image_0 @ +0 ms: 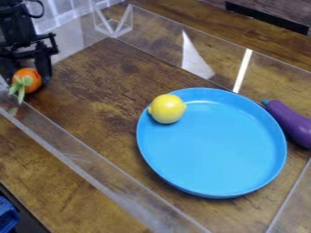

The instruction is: Put the carrot on the blue tray

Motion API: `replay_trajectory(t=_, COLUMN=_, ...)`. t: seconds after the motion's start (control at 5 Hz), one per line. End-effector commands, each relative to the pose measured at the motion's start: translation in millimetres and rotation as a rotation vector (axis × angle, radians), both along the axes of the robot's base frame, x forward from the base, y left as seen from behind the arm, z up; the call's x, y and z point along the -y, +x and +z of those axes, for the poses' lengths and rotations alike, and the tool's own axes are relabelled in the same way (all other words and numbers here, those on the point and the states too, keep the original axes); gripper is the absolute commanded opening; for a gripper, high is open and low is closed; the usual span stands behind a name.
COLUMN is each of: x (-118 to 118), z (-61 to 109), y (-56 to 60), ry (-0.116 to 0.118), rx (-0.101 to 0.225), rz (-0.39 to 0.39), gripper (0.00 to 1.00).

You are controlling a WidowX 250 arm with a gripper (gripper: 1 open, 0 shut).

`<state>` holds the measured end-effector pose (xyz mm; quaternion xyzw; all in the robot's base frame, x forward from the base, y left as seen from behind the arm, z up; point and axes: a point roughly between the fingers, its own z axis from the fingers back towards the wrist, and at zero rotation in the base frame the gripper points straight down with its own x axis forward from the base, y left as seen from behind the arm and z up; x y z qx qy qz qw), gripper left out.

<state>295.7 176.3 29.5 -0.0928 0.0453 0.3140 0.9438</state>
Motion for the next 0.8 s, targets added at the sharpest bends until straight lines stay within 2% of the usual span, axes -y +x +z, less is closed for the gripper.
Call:
replay_trajectory(t=0.0, x=0.8, z=18.4, y=4.0, ry=0.034, rx=0.033, rz=-0.011, gripper=0.00)
replay_trajectory(t=0.4, x=5.0, z=24.9, y=4.0, ry=0.032, rx=0.015, rz=-0.022, gripper=0.00)
replay_trajectory(t=0.6, x=12.2, z=32.3, y=5.4, ry=0.053, rx=0.025, rz=-0.055, gripper=0.00)
